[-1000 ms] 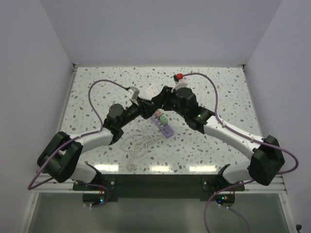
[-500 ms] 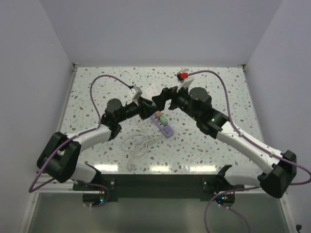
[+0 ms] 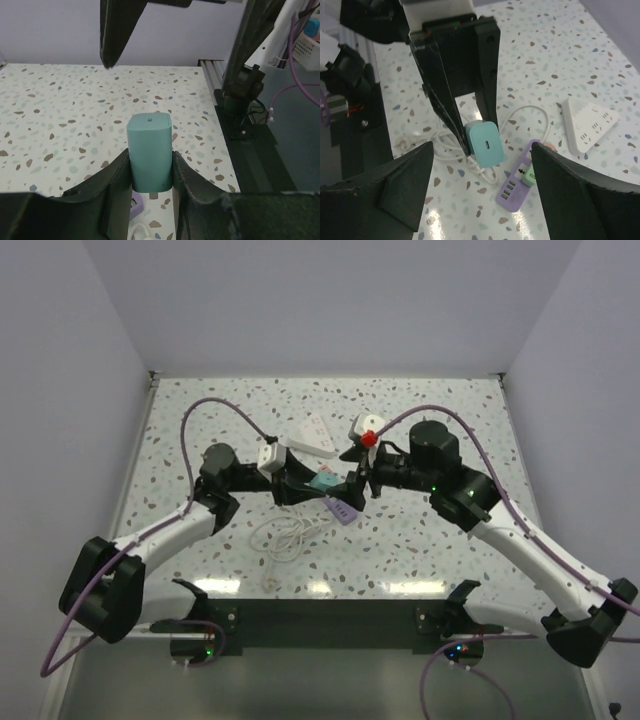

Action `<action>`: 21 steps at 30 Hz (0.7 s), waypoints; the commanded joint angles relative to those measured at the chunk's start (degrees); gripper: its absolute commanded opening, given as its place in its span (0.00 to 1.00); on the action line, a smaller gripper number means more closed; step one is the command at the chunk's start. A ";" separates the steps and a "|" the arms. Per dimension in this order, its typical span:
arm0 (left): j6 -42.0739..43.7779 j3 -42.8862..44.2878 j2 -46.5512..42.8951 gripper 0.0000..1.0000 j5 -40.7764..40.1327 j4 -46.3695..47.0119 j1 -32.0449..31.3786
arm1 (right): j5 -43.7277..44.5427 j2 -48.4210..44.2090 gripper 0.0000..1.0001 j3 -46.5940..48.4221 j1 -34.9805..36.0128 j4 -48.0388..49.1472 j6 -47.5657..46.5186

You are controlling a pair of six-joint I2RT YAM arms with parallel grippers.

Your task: Insert the plug

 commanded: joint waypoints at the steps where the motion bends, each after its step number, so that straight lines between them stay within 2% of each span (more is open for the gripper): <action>1: 0.09 -1.05 -3.40 0.00 8.56 4.05 -0.11 | -9.04 0.82 0.78 1.99 0.06 -6.85 -4.56; 2: 0.09 -1.22 -4.19 0.00 8.91 4.23 -0.46 | -9.49 0.65 0.74 1.03 0.06 -6.25 -4.47; 10: 0.17 -1.93 -5.78 0.00 8.13 4.32 -0.90 | -11.17 2.66 0.68 0.75 -0.03 -5.27 -3.51; 14: 0.18 -1.93 -5.60 0.00 7.78 4.32 -1.08 | -12.48 4.86 0.61 0.93 0.14 -4.74 -3.24; 19: 0.26 -1.75 -5.34 0.00 7.69 4.32 -1.17 | -13.54 6.27 0.59 1.37 -0.03 -4.74 -3.42; 21: 0.26 -1.84 -5.34 0.00 7.60 4.32 -1.17 | -14.07 6.53 0.54 1.55 0.06 -4.31 -3.51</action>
